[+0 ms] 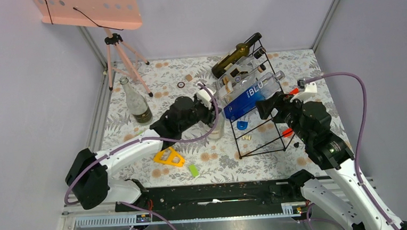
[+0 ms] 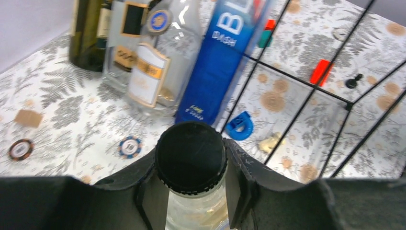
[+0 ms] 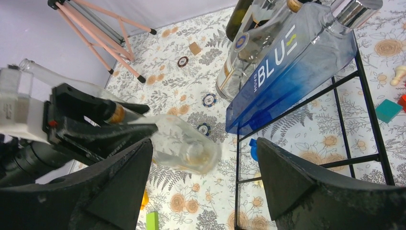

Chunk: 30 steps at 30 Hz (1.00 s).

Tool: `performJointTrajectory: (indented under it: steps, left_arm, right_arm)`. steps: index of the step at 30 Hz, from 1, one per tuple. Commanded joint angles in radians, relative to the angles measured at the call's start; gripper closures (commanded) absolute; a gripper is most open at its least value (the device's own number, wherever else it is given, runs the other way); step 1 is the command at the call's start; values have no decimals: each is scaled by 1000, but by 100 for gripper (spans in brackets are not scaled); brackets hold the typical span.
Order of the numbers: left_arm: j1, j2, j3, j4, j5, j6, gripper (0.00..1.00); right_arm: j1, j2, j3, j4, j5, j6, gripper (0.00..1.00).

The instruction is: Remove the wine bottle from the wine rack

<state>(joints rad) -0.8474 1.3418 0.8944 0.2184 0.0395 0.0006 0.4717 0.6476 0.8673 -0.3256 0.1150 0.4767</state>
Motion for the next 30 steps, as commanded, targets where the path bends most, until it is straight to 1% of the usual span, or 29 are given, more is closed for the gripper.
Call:
performJointTrajectory:
  steps: [1, 6, 11, 14, 16, 21, 30]
  left_arm:
    - [52, -116, 38, 232, -35, 15, 100]
    - [132, -116, 61, 216, -66, 50, 100]
    - [276, -64, 122, 200, -62, 55, 100]
    - [362, -24, 147, 228, -65, 51, 100]
    - [408, 3, 155, 255, -97, 59, 100]
    - [481, 67, 168, 293, -135, 62, 100]
    - [565, 131, 154, 339, -241, 18, 100]
  right_arm:
    - [8, -2, -17, 2, 4, 11, 14]
    - [8, -2, -17, -8, -5, 8, 14]
    - [8, -7, -20, -28, -8, 3, 14]
    - [8, -8, -28, -35, -8, 1, 14]
    - [8, -9, -34, -38, -11, 1, 14]
    - [9, -7, -40, -47, -12, 3, 14]
    - [8, -5, -34, -76, -14, 2, 15]
